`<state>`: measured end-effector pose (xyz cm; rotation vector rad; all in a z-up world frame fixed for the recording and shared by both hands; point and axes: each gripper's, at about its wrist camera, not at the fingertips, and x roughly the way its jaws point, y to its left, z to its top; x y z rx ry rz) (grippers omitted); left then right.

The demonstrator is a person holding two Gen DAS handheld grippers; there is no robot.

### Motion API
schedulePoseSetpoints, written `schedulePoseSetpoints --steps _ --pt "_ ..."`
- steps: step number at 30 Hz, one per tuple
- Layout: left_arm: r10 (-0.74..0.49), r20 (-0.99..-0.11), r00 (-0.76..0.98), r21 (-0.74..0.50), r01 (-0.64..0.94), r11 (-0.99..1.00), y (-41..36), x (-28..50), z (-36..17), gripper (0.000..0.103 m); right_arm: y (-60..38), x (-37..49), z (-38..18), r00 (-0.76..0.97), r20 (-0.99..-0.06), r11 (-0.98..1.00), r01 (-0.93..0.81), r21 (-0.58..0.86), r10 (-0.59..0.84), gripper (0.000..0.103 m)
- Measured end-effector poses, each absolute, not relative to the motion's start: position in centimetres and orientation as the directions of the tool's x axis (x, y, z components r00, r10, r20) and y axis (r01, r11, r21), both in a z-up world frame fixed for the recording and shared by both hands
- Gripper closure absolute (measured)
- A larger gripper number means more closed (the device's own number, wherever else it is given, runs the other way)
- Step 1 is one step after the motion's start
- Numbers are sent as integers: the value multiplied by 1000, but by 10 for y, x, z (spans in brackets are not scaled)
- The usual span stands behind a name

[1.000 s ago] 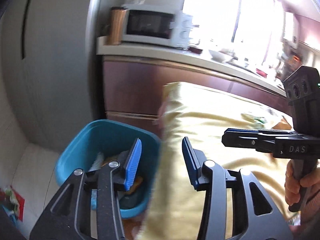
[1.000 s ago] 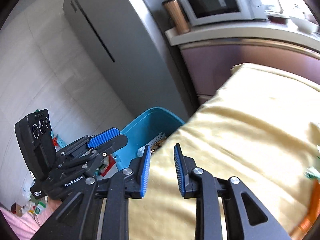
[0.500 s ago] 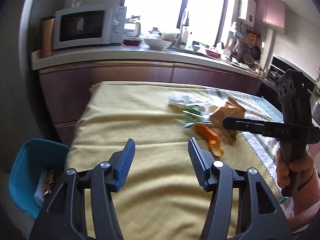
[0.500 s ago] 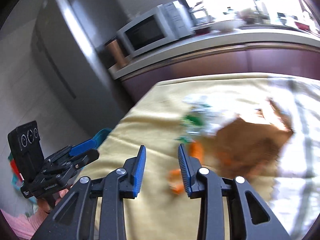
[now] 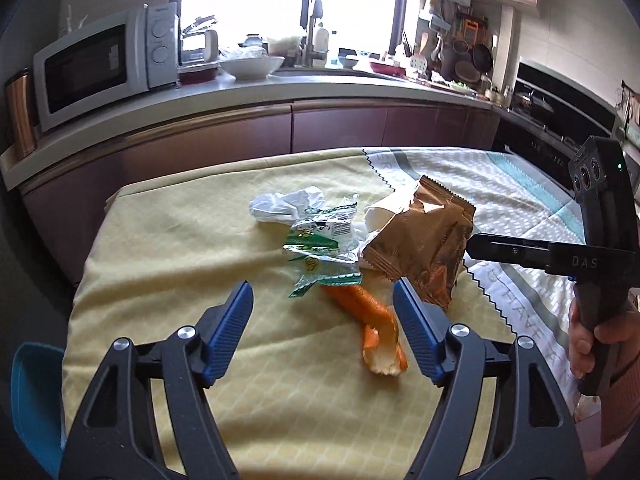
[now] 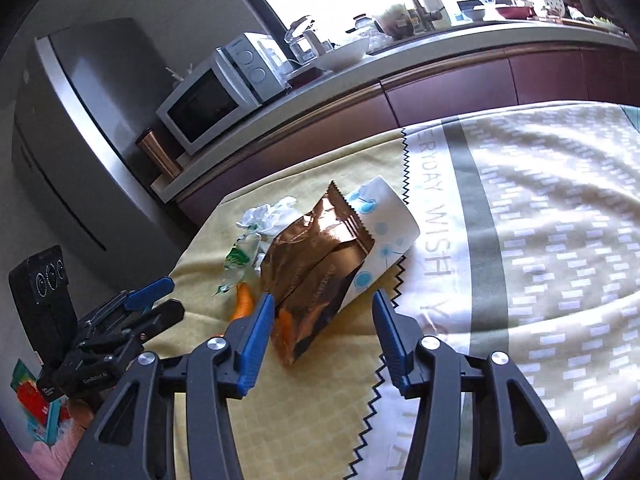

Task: Collect trash
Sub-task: 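Move both open tools back over the remaining trash on the table, then grasp the brown foil wrapper with the right tool while the left grasps the green-printed snack bag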

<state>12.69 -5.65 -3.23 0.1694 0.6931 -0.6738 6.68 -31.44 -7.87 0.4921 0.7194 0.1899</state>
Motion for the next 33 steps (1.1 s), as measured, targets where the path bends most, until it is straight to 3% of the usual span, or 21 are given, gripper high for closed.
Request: schedulePoseSetpoints --steps 8,13,16,18,21,33 --pt "-494 -688 531 -87 616 783 -76 158 -41 31 -307 84 -83 729 -578 860 -29 509 367 49" --pt "-499 -716 488 -122 617 777 -82 170 -47 31 -303 87 -84 723 -579 855 -29 518 376 59" --pt "-505 -723 472 -136 619 774 -84 173 -52 40 -304 87 -85 719 -582 852 -29 523 381 68" --pt "-516 -728 452 -156 623 766 -85 175 -54 52 -305 88 -87 715 -581 848 -30 530 389 78" --pt "-521 -728 446 -166 622 765 -83 175 -56 56 -306 86 -88 713 -579 843 -33 537 397 89" --pt "-527 -676 514 -131 621 773 -64 147 -37 59 -302 75 -80 730 -543 842 -80 534 414 99"
